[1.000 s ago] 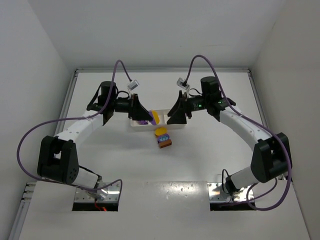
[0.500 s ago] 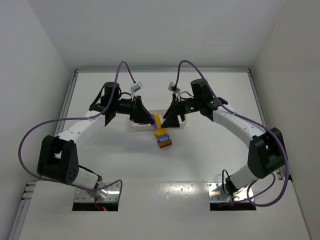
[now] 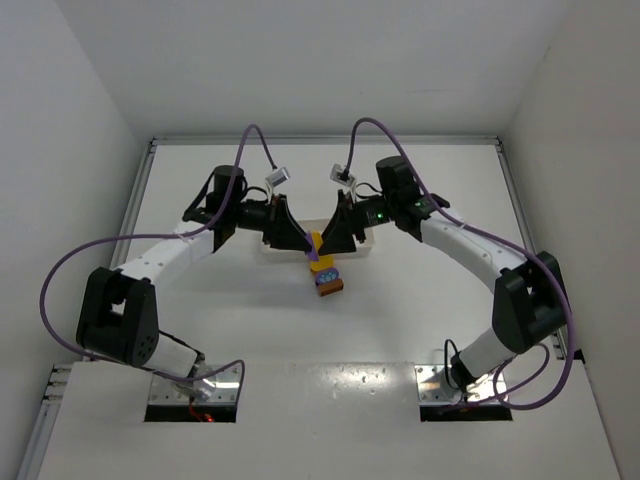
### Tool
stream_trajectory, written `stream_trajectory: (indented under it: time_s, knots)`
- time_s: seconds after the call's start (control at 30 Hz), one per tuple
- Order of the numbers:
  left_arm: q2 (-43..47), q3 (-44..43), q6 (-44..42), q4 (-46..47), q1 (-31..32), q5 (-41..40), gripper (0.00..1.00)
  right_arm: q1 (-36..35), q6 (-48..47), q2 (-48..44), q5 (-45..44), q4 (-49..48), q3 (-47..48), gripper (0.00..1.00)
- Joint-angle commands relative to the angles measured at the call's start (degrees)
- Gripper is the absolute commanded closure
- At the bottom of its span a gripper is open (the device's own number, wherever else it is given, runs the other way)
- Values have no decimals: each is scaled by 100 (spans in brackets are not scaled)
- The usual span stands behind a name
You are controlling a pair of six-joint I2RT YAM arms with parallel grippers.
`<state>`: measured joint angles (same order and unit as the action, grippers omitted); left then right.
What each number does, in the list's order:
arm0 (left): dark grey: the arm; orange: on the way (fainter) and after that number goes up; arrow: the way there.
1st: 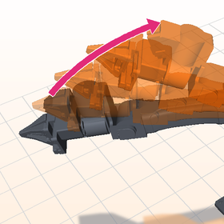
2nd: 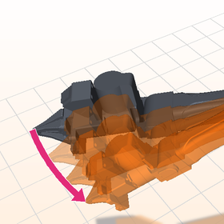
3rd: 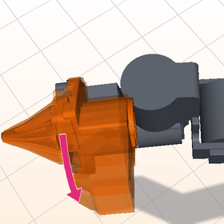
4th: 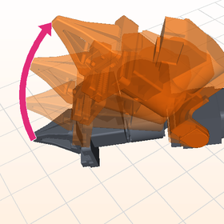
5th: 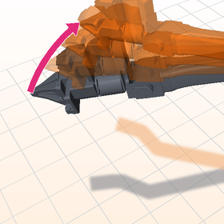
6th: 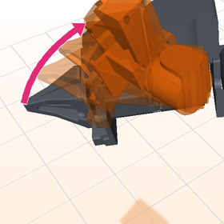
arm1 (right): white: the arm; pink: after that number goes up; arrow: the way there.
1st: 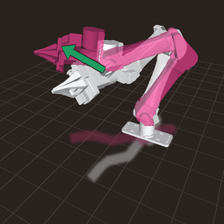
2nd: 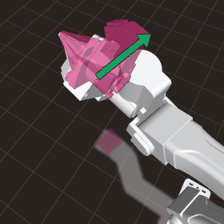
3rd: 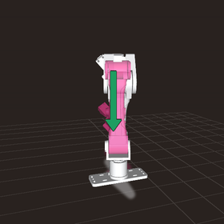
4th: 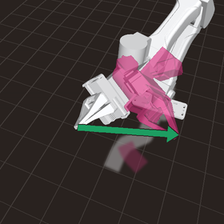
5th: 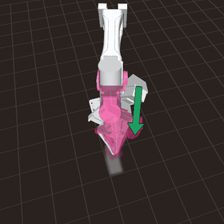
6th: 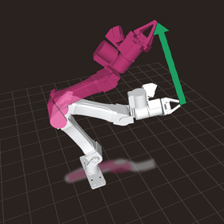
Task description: Sort the legos into containers by color
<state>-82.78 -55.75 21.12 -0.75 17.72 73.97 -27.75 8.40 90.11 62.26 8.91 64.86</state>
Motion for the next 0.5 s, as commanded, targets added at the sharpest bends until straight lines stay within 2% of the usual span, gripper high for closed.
stream_trajectory:
  time_s: [0.0, 0.13, 0.17, 0.27, 0.3, 0.47]
  knots:
    - [-54, -103, -196, 163, 57, 205, 84, -47, -41, 33, 488, -337, 238, 48]
    - [-106, -103, -196, 163, 57, 152, 84, -47, -41, 33, 743, -398, 238, 69]
    - [-106, -103, -196, 163, 57, 152, 84, -47, -41, 33, 744, -398, 238, 81]
    - [-106, -50, -196, 163, 57, 100, 84, -47, -41, 33, 744, -398, 238, 98]
    - [-106, -50, -196, 163, 57, 100, 84, -47, -41, 33, 744, -398, 185, 100]
    - [-54, 2, -249, 111, 57, 47, 84, -47, -41, 33, 744, -398, 185, 100]
